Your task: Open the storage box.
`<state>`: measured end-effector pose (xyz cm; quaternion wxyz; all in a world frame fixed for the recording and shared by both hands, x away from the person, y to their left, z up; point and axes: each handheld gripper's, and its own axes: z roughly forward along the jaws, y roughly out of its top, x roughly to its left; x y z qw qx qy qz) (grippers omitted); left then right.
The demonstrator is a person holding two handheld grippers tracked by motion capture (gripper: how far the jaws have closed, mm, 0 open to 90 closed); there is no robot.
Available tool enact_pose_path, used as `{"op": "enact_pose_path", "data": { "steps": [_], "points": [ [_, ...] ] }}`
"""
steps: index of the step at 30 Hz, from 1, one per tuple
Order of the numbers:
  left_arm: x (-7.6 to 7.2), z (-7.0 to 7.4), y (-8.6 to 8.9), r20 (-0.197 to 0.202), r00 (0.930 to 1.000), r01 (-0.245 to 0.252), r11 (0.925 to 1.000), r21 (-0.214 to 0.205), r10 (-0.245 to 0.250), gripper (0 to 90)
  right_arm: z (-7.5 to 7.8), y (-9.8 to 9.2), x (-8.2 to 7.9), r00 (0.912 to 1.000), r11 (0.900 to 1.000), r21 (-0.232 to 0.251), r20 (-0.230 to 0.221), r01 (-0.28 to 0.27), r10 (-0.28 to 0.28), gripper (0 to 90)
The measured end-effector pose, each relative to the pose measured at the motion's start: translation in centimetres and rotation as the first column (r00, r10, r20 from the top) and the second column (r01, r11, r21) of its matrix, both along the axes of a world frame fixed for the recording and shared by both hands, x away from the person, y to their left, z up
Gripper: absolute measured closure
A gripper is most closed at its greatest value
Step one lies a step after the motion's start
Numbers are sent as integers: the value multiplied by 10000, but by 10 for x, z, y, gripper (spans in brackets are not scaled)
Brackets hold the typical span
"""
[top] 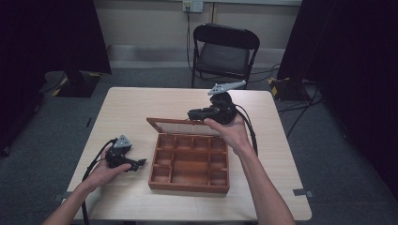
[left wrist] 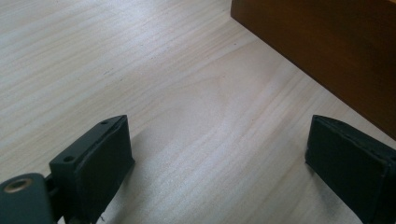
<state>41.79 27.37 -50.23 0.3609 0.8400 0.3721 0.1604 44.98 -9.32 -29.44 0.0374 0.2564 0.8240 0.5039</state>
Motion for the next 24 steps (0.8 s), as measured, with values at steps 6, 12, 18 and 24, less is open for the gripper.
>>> {"op": "enact_pose_path", "data": {
  "steps": [6, 12, 18, 24],
  "points": [
    [0, 0, 0, -2, 10000, 1, 10000, -4, -1, 65, 0, 0, -1, 10000, 10000, 15, -2, -6, 6, 824],
    [0, 0, 0, -1, 10000, 2, 10000, -2, -2, 65, 0, 0, -1, 10000, 10000, 3, 11, -8, 8, 824],
    [0, 0, 0, -2, 10000, 3, 10000, -3, -3, 65, 0, 1, -1, 10000, 10000, -85, 52, -1, 1, 824],
    [0, 0, 0, -12, 10000, 13, 10000, -10, -13, 65, 0, 0, -1, 10000, 10000, -53, 37, -21, 22, 822]
  ]
}}
